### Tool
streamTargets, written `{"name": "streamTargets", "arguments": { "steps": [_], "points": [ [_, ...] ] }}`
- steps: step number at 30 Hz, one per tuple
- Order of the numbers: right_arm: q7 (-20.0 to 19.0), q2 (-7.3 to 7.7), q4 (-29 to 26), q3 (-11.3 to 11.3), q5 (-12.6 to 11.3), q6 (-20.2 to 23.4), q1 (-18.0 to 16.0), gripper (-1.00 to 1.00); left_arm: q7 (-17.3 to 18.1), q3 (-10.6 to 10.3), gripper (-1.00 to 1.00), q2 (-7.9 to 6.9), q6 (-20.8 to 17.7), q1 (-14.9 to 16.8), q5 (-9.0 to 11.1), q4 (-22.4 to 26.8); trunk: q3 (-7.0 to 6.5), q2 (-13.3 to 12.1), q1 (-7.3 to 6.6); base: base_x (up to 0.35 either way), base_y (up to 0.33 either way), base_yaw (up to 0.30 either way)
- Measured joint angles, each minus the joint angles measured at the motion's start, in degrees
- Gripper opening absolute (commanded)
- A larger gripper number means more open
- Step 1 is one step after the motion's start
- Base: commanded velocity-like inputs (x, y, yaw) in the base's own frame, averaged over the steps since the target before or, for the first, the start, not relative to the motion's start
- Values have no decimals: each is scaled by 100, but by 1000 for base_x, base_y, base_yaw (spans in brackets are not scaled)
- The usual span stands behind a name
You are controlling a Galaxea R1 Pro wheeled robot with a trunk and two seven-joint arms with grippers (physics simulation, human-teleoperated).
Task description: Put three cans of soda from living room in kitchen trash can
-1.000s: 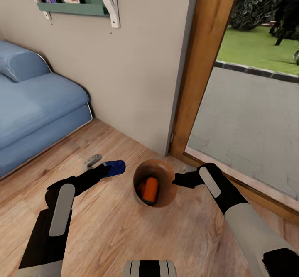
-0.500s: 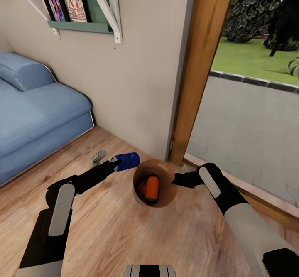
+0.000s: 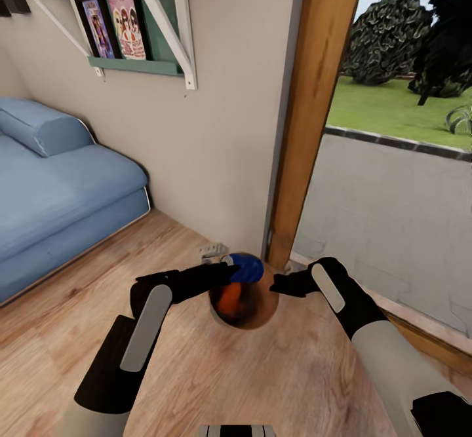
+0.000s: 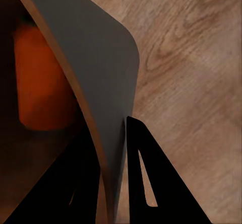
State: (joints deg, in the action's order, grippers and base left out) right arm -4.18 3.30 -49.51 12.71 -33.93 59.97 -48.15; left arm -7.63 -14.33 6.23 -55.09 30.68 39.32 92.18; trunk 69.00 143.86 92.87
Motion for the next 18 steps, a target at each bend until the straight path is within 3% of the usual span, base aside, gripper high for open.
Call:
{"name": "streamTargets", "arguments": {
  "steps": [3, 6, 7, 10, 14, 18],
  "points": [
    [-12, -3, -4, 0, -227, 1, 1, -100, -124, -199, -100, 21, -8, 13, -73, -4, -23, -2, -2, 0, 0, 0],
    [-4, -3, -3, 1, -160, 1, 1, -100, -207, -267, -100, 19, -13, 16, -101, -6, -23, -2, -2, 0, 0, 0],
    [-2, -3, -2, 1, -98, 1, 1, -100, -286, -289, 100, 22, -22, 16, -109, -8, -23, -2, -2, 0, 0, 0],
    [-1, -2, -1, 0, -43, 0, 1, -100, -478, -308, 100, 37, -206, 17, -107, -25, -23, -2, -2, 0, 0, 0],
    [-7, -3, -3, -1, -167, 1, 1, -100, -649, -314, 100, 41, -314, 17, -109, -52, -23, -2, -2, 0, 0, 0],
    [-2, -3, -1, 0, -65, 0, 1, -100, -678, -306, 100, 20, -329, 17, -108, -42, -23, -2, -2, 0, 0, 0]
  ]
}}
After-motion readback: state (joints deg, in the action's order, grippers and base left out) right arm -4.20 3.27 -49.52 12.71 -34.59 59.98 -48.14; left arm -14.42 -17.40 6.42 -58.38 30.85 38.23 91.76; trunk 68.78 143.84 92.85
